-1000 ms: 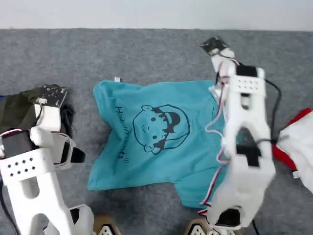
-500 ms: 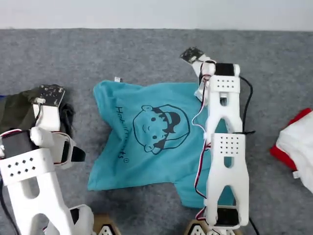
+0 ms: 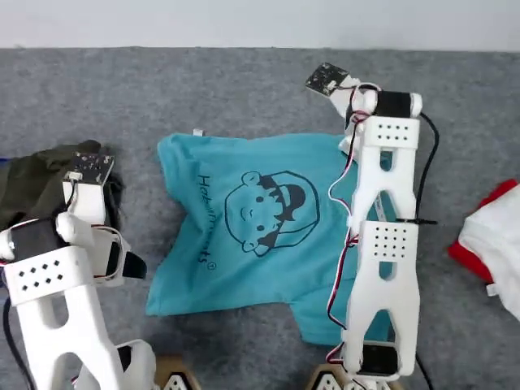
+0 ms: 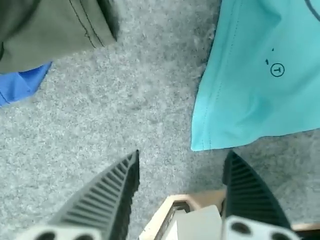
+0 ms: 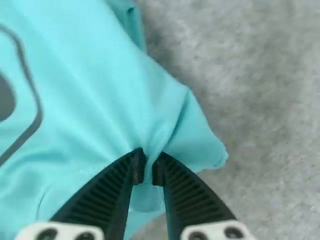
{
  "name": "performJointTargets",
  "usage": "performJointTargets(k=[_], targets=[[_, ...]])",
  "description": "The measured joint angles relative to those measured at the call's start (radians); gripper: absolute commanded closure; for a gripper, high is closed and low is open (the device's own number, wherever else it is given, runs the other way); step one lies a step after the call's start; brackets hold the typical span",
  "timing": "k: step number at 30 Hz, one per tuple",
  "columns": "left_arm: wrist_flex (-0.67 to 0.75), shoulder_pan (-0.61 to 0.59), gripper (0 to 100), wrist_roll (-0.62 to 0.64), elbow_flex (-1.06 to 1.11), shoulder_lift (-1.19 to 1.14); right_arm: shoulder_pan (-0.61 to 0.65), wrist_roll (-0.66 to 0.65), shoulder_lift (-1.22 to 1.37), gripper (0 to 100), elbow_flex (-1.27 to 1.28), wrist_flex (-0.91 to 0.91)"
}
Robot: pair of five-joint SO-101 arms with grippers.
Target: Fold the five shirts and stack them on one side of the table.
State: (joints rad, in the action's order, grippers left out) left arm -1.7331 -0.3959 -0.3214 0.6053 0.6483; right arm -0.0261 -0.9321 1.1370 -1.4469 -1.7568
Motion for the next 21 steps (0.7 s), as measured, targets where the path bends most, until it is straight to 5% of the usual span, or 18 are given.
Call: performJointTargets(k=[12, 21], targets=[[0.0, 0.0, 74, 0.0, 0.003, 0.0, -0.002, -0.227, -0.505, 73.0, 1.031, 0.0], [0.0, 0.0, 74, 0.0, 0.003, 0.0, 0.034, -0.238, -0.804, 68.0, 1.091, 0.014]])
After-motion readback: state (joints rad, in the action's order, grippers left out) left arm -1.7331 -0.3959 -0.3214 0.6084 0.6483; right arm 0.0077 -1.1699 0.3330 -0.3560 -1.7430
